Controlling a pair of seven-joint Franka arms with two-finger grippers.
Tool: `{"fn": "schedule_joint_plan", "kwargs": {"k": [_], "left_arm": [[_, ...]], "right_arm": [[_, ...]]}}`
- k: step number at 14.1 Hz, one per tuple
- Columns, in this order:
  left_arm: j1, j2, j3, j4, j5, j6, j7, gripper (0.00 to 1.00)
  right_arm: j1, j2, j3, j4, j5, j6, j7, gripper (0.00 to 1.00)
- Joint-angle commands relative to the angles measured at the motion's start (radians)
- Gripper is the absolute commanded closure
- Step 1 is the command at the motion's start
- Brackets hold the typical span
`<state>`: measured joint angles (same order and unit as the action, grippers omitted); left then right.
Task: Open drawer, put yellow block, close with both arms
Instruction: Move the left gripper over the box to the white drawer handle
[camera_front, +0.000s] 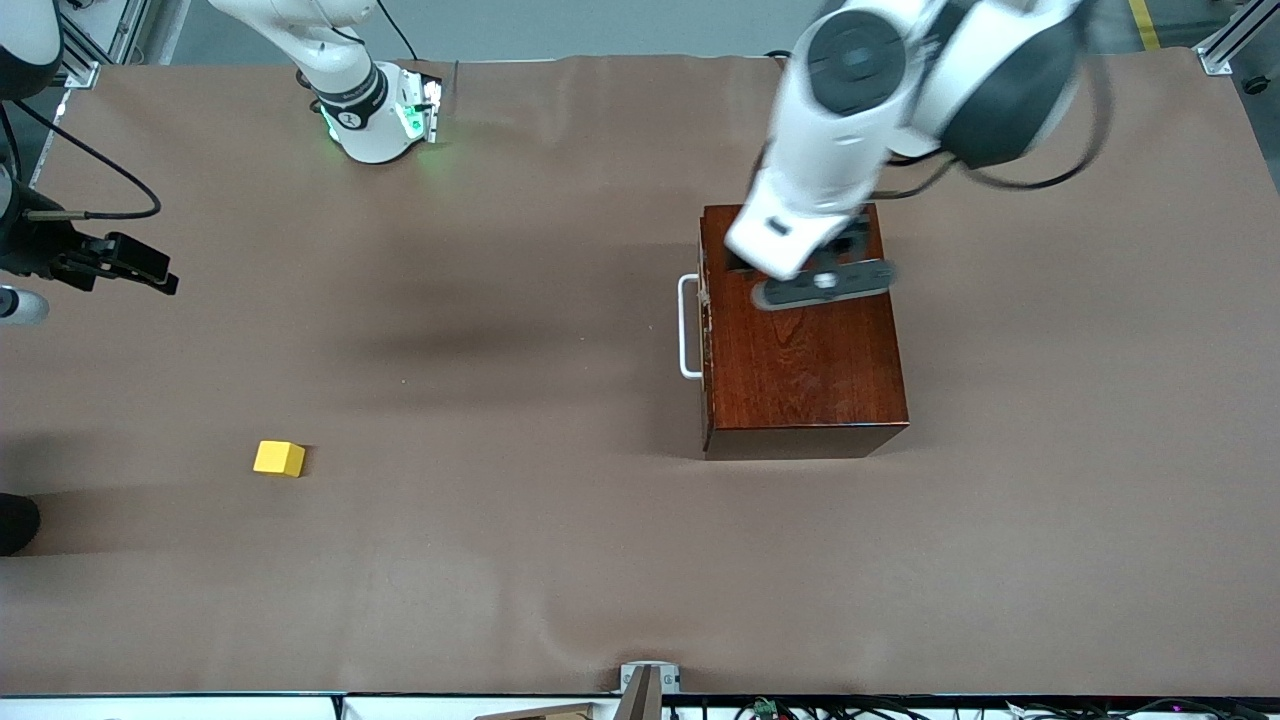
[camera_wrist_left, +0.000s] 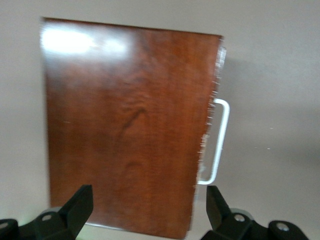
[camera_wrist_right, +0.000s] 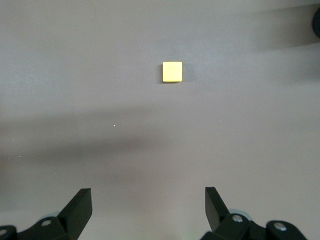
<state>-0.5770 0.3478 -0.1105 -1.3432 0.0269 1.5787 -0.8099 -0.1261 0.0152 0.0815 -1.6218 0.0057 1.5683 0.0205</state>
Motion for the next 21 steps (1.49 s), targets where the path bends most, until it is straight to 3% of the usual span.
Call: {"fn": "schedule_joint_plan", "kwargs": {"k": [1, 9, 16, 21], "left_arm": [[-0.088, 0.103, 0.018, 0.070, 0.046, 0.056, -0.073, 0.00], [-0.251, 0.336, 0.022, 0.114, 0.174, 0.213, -0.190, 0.00], [-0.259, 0.401, 0.015, 0.099, 0.275, 0.218, -0.150, 0.00], [-0.261, 0.445, 0.014, 0.102, 0.278, 0.227, -0.166, 0.00]], "right_arm": [[-0.003, -0.001, 0.001, -0.001, 0.013, 0.002, 0.010, 0.00], [-0.003, -0.001, 0.001, 0.000, 0.013, 0.002, 0.010, 0.00], [-0.004, 0.000, 0.001, -0.001, 0.013, 0.004, 0.010, 0.00], [-0.004, 0.000, 0.001, -0.001, 0.013, 0.004, 0.010, 0.00]]}}
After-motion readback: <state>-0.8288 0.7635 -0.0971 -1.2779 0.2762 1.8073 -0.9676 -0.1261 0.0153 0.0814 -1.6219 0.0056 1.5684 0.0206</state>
